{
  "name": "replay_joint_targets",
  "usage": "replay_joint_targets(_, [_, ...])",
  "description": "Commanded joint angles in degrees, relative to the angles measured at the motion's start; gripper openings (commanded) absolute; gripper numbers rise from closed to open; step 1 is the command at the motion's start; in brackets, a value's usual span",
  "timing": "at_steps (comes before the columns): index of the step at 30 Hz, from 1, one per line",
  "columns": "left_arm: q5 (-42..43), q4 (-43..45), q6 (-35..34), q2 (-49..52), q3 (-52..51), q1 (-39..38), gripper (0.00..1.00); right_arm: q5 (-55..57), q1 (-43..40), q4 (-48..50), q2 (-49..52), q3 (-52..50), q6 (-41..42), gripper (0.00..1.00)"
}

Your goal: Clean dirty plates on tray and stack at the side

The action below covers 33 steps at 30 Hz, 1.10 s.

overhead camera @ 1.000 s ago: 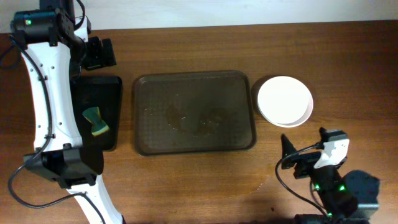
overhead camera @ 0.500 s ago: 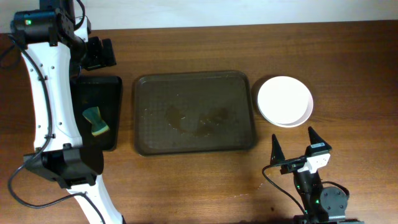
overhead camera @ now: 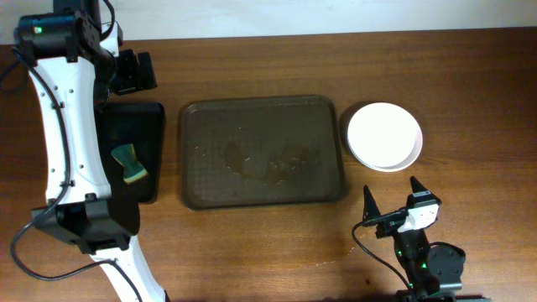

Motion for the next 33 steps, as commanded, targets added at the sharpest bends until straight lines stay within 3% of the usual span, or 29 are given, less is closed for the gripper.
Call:
replay_joint_targets(1, [0.4,0.1,-0.1,0.2,0.1,0.3,0.99,0.5,0.4,-0.3,-0.5,-0.4,0.1,0.98])
replay_joint_targets(8, [-0.9,0.6,-0.2,-0.9,0.1,0.1,0.99,0.5,0.4,-0.3,-0.5,-0.4,0.1,0.98])
replay_joint_targets(13, [-3.9,17.0,-1.4,-13.0,-8.7,-5.8,0.99,0.5,0.4,-0.3,-0.5,-0.4,0.1,0.99])
replay_joint_targets(15, [-6.8,26.0,-1.4,-21.7,-19.9,-7.9,0.99,0.5,0.4,-0.3,-0.5,-0.4,0.1,0.98])
replay_joint_targets(25, [-6.7,53.1,-1.4,-62.4,-76.0,-5.6,0.99,0.5,0.4,-0.3,-0.5,-0.4,0.1,0.98])
replay_joint_targets(30, [-6.5,75.2,-1.4,-87.0,-109.6,-3.9,0.99,0.5,0.4,-0.3,-0.5,-0.4,0.1,0.98])
replay_joint_targets(33, [-6.1,85.4,-1.4,-96.2,-123.7,-3.4,0.99,0.5,0.4,-0.3,-0.5,-0.4,0.1,0.98])
